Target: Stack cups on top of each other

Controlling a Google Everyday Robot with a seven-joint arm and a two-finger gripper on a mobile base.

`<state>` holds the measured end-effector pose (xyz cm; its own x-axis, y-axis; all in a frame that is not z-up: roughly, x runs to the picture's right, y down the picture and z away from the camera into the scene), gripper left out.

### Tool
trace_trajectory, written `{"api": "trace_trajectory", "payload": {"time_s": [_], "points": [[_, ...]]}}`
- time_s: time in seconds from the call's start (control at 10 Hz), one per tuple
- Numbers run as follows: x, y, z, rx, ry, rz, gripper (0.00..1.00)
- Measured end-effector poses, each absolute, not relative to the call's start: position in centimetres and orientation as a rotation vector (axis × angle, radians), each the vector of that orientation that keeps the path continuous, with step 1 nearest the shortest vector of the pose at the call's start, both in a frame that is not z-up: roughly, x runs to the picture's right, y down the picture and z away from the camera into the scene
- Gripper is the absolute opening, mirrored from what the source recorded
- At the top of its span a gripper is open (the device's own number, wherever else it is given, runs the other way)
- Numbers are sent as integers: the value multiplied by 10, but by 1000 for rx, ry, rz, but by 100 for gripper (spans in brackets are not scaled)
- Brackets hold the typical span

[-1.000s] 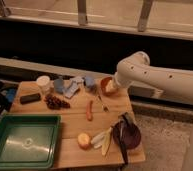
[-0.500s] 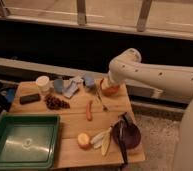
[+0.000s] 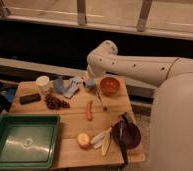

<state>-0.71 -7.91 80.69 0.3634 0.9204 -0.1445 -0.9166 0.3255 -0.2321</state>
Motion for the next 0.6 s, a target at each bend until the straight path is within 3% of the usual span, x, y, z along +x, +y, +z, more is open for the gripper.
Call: {"api": "trace_trajectory", "payload": {"time_s": [0.3,0.6], "points": [[-75,-97,804,-349,-127,1149,69],[-80,-100,804,-359,-142,1147,69]]}}
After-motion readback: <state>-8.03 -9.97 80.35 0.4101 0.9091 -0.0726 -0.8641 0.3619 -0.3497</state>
